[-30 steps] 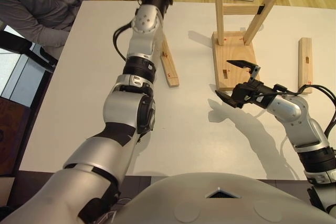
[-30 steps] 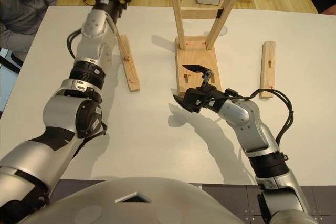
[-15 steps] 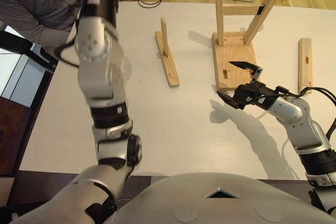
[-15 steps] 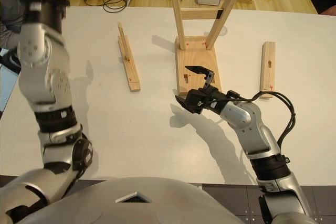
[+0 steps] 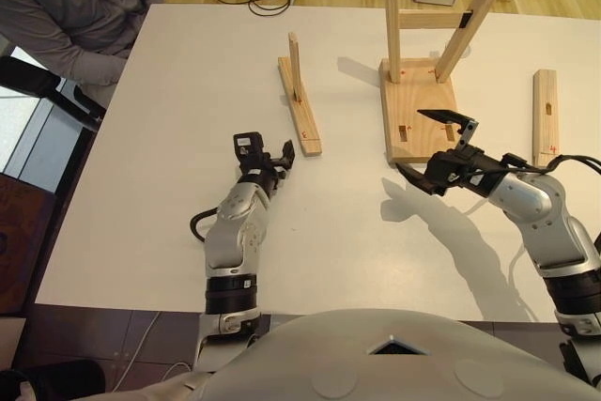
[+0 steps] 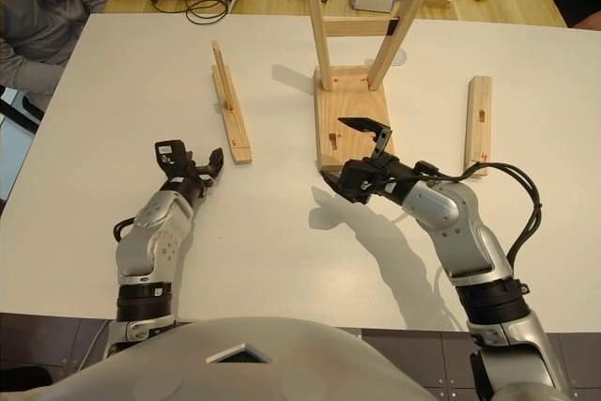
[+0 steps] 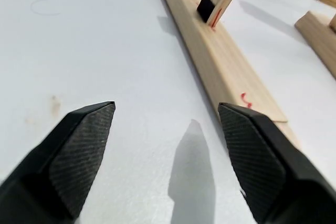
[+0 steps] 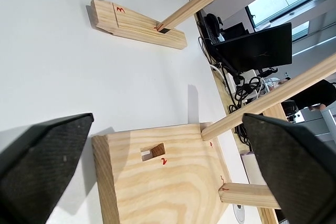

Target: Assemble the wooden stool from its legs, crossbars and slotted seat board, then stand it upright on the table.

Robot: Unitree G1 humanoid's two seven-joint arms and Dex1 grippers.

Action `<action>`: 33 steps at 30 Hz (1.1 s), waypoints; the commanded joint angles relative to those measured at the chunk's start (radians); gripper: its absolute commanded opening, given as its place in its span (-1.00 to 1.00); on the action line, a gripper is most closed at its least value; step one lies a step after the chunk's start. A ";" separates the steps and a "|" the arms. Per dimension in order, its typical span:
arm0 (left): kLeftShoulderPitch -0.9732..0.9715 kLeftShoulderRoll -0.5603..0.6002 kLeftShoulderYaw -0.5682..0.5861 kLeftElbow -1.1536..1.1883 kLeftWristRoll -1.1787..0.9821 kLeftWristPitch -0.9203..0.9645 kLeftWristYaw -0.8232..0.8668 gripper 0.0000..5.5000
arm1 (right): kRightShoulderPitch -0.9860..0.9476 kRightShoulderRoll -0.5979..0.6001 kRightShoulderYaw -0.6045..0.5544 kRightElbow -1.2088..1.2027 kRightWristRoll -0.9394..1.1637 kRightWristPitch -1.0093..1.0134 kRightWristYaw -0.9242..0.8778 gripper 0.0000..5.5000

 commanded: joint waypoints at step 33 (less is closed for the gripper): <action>-0.524 0.082 -0.028 0.633 0.187 -0.382 0.037 0.25 | -0.030 0.047 0.033 -0.002 -0.015 0.023 -0.012 0.96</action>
